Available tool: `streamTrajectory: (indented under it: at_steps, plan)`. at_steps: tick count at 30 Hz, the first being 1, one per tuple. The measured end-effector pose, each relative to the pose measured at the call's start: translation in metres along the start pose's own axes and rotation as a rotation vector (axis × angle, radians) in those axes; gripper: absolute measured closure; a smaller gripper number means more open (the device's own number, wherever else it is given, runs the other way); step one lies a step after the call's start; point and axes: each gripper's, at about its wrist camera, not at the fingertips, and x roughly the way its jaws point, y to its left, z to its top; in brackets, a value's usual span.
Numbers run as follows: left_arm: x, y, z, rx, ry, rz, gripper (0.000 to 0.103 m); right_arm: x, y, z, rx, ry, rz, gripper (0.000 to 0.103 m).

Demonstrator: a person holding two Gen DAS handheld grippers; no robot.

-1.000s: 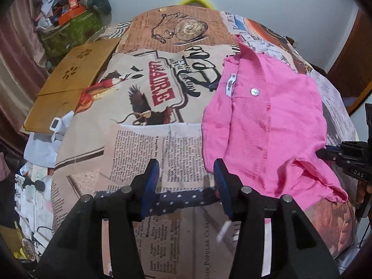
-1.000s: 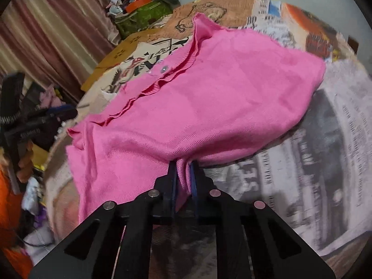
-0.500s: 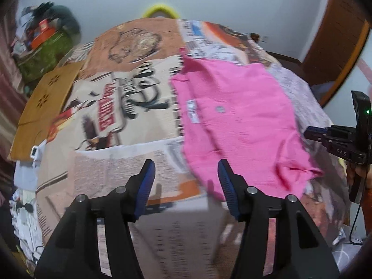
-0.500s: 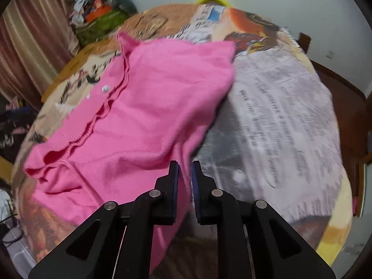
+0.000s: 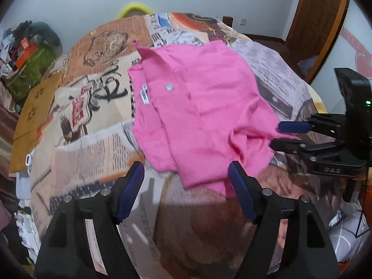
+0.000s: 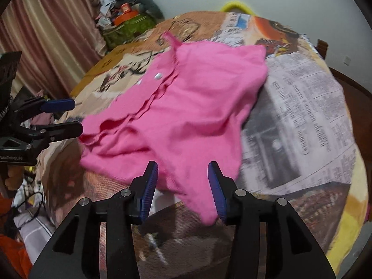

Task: Fold small clothes

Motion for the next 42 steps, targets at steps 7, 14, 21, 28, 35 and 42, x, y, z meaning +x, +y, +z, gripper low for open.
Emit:
streamTrajectory:
  at_steps: [7, 14, 21, 28, 35, 42]
  plan:
    - [0.01, -0.008, -0.011, 0.014, 0.032, 0.013, 0.028, 0.011, 0.003, -0.002, -0.018, 0.0, 0.027, 0.071]
    - [0.022, -0.017, 0.005, 0.038, -0.019, 0.077, 0.033, 0.01, 0.006, -0.006, -0.024, -0.005, 0.029, 0.086]
    - [0.024, -0.001, 0.011, -0.026, -0.031, 0.076, 0.094, 0.004, 0.006, -0.009, -0.018, -0.036, 0.018, 0.095]
    - [0.008, 0.039, -0.009, -0.161, -0.027, 0.053, 0.095, -0.007, 0.008, -0.009, -0.029, -0.061, 0.019, 0.095]
    - [0.013, 0.058, -0.03, -0.261, 0.018, -0.006, 0.095, -0.006, 0.002, -0.012, -0.032, -0.03, -0.008, 0.096]
    - [0.009, 0.061, -0.034, -0.26, 0.024, -0.008, 0.091, -0.013, 0.003, -0.01, -0.052, -0.009, -0.016, 0.095]
